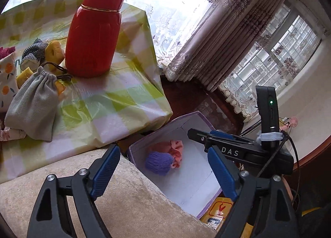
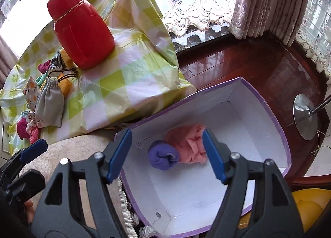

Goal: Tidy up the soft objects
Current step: 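Carry both items over the white box and open both tools to drop them, then move both open tools back over the soft items on the bed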

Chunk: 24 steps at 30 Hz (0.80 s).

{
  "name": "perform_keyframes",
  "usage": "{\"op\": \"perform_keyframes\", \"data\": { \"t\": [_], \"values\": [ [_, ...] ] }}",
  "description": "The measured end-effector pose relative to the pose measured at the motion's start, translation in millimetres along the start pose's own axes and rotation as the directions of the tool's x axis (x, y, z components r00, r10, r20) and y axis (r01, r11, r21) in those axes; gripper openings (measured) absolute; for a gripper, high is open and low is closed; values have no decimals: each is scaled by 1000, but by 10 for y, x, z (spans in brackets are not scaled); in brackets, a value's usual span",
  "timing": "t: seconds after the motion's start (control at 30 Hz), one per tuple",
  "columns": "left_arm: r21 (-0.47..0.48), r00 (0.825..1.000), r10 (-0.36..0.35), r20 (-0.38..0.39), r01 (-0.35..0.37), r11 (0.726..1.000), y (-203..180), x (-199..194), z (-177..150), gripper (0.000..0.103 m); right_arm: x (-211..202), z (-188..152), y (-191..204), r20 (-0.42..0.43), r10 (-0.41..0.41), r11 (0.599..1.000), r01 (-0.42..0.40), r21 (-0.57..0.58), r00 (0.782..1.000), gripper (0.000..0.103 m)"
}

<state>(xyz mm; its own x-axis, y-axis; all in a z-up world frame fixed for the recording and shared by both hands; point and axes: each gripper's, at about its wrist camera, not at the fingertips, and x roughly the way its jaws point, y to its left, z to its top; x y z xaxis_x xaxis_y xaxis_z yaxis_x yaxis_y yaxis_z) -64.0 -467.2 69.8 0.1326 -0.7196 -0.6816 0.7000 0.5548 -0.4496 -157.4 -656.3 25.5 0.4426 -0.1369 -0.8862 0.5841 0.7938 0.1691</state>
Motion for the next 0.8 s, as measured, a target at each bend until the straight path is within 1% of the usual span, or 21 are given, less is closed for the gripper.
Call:
{"op": "perform_keyframes", "data": {
  "t": [0.07, 0.1, 0.17, 0.23, 0.27, 0.33, 0.37, 0.4, 0.53, 0.6, 0.63, 0.7, 0.8],
  "values": [
    [33, 997, 50, 64, -52, 998, 35, -179, 4, 87, 3, 6, 161, -9, 14, 1000, -14, -22, 1000, 73],
    [55, 990, 100, 99, -106, 993, 41, -275, -3, 87, 2, 15, 258, -12, 27, 999, -28, -35, 1000, 73],
    [108, 968, 199, 150, -216, 970, 84, -441, -22, 87, -1, 18, 485, -17, 57, 996, -58, -65, 998, 73],
    [118, 946, 261, 192, -286, 951, 214, -593, -34, 87, -8, 30, 745, -6, 80, 992, -80, -101, 997, 74],
    [113, 937, 278, 211, -306, 945, 286, -667, -55, 87, -17, 28, 879, 6, 90, 989, -88, -121, 996, 74],
    [85, 923, 304, 237, -331, 940, 461, -820, -93, 87, -35, 15, 1138, 35, 109, 982, -102, -158, 993, 75],
    [72, 915, 314, 252, -341, 937, 538, -884, -114, 87, -34, 8, 1256, 44, 111, 980, -102, -172, 993, 77],
    [59, 909, 322, 265, -348, 935, 607, -955, -131, 87, -25, 3, 1367, 49, 113, 978, -102, -181, 992, 80],
    [6, 889, 348, 296, -366, 931, 872, -1182, -225, 87, 46, -34, 1763, 59, 106, 975, -93, -202, 993, 81],
    [-30, 885, 356, 300, -364, 931, 1008, -1253, -262, 87, 86, -62, 1918, 59, 91, 974, -77, -212, 994, 81],
    [-51, 881, 367, 299, -369, 928, 1083, -1268, -275, 87, 113, -69, 1981, 52, 97, 973, -84, -217, 994, 81],
    [-100, 866, 410, 285, -399, 912, 1206, -1303, -299, 87, 173, -76, 2100, 44, 95, 972, -83, -222, 995, 81],
    [-150, 854, 441, 276, -415, 897, 1358, -1361, -350, 87, 220, -80, 2249, 50, 109, 968, -95, -234, 993, 81]
  ]
}}
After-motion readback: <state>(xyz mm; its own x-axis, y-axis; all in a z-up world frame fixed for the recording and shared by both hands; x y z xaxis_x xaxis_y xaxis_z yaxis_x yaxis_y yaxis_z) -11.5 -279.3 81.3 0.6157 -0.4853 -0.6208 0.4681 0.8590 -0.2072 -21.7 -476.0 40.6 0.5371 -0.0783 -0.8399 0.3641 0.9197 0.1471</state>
